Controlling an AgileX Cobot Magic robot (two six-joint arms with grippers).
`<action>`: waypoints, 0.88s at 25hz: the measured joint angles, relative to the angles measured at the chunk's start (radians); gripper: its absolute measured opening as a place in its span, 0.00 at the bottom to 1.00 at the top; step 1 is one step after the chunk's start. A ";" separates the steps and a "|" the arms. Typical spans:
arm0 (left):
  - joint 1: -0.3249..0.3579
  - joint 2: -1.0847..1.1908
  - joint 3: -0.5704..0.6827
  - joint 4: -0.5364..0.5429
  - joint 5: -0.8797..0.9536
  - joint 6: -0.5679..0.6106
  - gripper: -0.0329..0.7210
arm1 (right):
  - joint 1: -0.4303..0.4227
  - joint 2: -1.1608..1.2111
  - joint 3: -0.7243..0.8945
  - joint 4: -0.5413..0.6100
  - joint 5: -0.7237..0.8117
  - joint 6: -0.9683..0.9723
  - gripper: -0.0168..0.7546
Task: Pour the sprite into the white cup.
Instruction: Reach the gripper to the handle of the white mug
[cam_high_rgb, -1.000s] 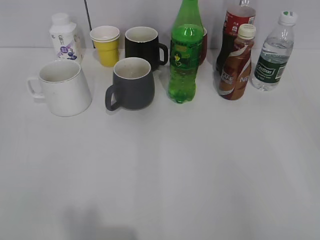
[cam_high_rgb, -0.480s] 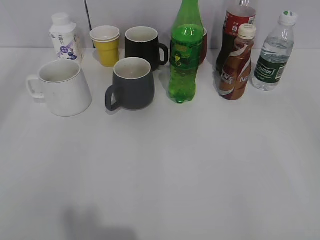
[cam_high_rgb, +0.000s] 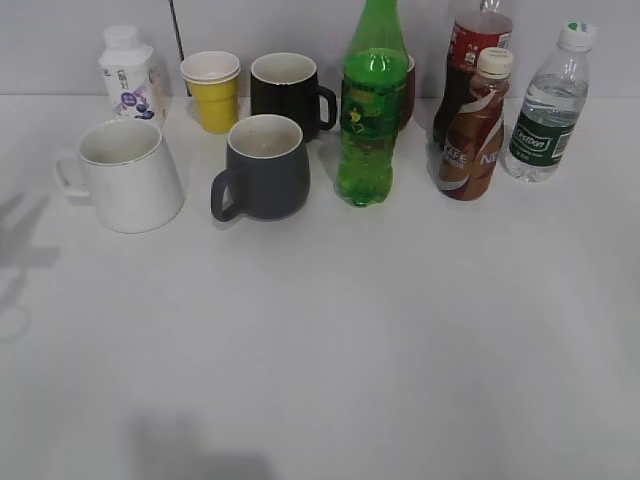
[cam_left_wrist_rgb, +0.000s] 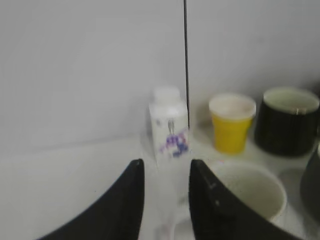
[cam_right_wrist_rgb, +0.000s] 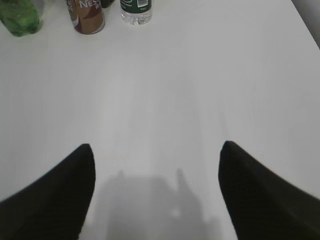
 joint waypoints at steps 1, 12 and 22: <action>0.000 0.059 0.009 -0.002 -0.025 0.000 0.37 | 0.000 0.000 0.000 0.001 0.000 0.000 0.77; 0.000 0.582 0.152 -0.106 -0.673 0.085 0.39 | 0.000 0.000 0.000 0.015 0.000 0.000 0.77; 0.000 0.749 0.052 -0.139 -0.716 0.091 0.43 | 0.000 0.000 0.000 0.025 0.000 0.000 0.77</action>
